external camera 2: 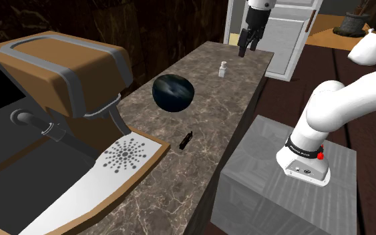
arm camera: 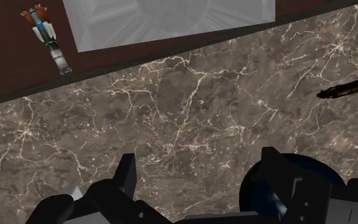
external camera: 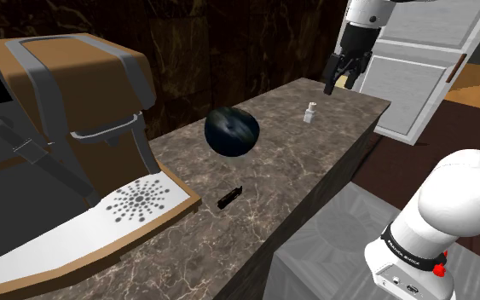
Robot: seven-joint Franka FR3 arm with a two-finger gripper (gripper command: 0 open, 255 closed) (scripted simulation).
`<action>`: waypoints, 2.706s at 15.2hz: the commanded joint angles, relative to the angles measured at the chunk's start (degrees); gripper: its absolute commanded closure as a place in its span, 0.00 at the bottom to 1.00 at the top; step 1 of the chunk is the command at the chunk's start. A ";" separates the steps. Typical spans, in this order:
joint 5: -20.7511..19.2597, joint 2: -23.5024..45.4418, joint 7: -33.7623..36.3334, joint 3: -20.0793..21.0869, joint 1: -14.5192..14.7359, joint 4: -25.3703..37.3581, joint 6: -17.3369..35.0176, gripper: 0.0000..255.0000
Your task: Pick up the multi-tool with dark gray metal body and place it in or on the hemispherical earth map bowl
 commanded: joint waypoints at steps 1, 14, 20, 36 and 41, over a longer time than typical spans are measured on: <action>0.00 0.00 0.00 0.00 0.00 0.00 0.00 0.00; 17.94 -1.05 39.31 17.58 -2.43 -13.61 8.97 0.00; 26.86 5.55 56.85 26.81 -3.19 -14.37 17.02 0.00; 31.34 35.48 94.73 47.25 -11.01 -5.87 43.56 0.00; 29.26 39.68 96.30 48.72 -11.18 -6.57 48.28 0.00</action>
